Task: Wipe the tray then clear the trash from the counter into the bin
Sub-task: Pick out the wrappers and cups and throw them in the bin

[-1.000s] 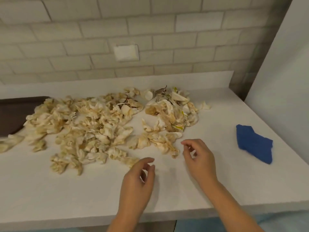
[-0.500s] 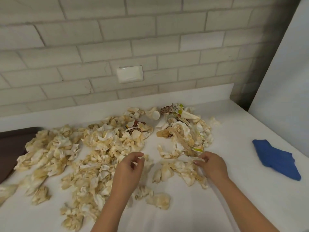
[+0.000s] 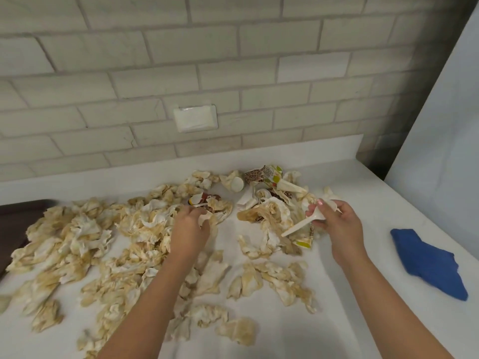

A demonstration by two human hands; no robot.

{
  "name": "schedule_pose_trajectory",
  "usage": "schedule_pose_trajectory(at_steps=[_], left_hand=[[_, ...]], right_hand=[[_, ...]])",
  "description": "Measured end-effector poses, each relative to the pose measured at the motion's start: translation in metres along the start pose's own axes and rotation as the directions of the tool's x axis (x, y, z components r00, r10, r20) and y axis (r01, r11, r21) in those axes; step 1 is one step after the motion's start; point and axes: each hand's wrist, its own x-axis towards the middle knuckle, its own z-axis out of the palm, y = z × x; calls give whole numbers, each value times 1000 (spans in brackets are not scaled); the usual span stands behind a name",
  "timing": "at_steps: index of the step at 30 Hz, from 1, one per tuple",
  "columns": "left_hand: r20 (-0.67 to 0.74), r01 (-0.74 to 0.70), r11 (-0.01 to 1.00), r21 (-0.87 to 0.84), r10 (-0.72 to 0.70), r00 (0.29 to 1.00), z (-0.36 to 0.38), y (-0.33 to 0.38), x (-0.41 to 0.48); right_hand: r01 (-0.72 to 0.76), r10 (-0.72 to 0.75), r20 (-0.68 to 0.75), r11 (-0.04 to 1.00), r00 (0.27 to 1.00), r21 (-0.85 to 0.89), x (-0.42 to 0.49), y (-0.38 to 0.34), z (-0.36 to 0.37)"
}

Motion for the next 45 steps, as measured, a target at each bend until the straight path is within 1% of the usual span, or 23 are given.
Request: schedule_pose_trajectory(at_steps=[2,4,5,6,7,8,9,10,13,16,21,23,26,29,32,33,34,37,39,41,42,44,45], left_hand=[[96,-27,989,146,13,995,11,-2,19],[242,-32,947,320,-49,969,19,-1,30],[296,-37,918,395,-89,951,22,0,34],[332,-50,890,453,-116,936,25,1,36],[353,-70,870,488,-124,927,27,2,38],[367,-83,861,503,-125,922,29,3,40],[376,-85,859,505,-130,917,31,4,43],[387,-77,862,501,-143,911,32,6,45],[396,2,890,455,-204,895,33,10,50],[372,122,937,327,-246,895,28,13,46],[281,212,968,131,-242,929,4,20,36],[312,265,963,-52,-236,920,-6,21,36],[377,395,855,-335,-262,888,-19,22,35],[470,491,755,-434,-275,838,-26,22,29],[561,592,625,-509,-281,779,-28,26,17],[548,594,591,-547,-284,787,-27,29,12],[500,566,586,-579,-293,815,-26,32,7],[290,468,628,-622,-371,882,-24,39,-7],[157,383,667,-639,-374,914,-26,41,-14],[39,265,724,-637,-313,949,-28,46,-22],[-9,197,732,-652,-267,964,-30,53,-27],[-44,103,694,-712,-190,981,-33,72,-44],[-22,99,657,-747,-173,985,-32,83,-52]], right_hand=[[44,-47,-33,995,998,-93,14,-2,1],[48,-66,-41,936,997,-350,33,7,-2],[44,-62,-17,857,998,-514,42,14,-5],[36,-29,21,747,999,-664,51,20,-8],[26,40,66,630,997,-777,57,27,-10],[25,128,108,524,986,-851,61,32,-11],[35,206,143,453,968,-891,64,39,-13],[36,257,160,429,953,-902,65,43,-13],[-6,282,149,484,948,-875,69,49,-13],[-1,255,159,531,954,-848,69,48,-11],[132,41,195,597,980,-791,51,34,0],[194,-48,210,621,977,-759,42,26,6],[313,-169,268,640,948,-702,28,17,13],[393,-254,302,648,919,-652,11,8,18],[435,-333,280,668,900,-604,-8,2,22],[440,-356,261,679,897,-588,-14,-1,22],[443,-376,239,691,895,-571,-19,-3,23],[454,-430,172,731,886,-509,-37,-12,22],[448,-438,136,762,889,-467,-49,-17,19],[422,-421,99,804,902,-418,-62,-19,13],[406,-409,77,828,909,-387,-68,-19,8],[339,-351,11,895,936,-291,-81,-16,-8],[289,-304,-27,927,952,-238,-88,-15,-19]])
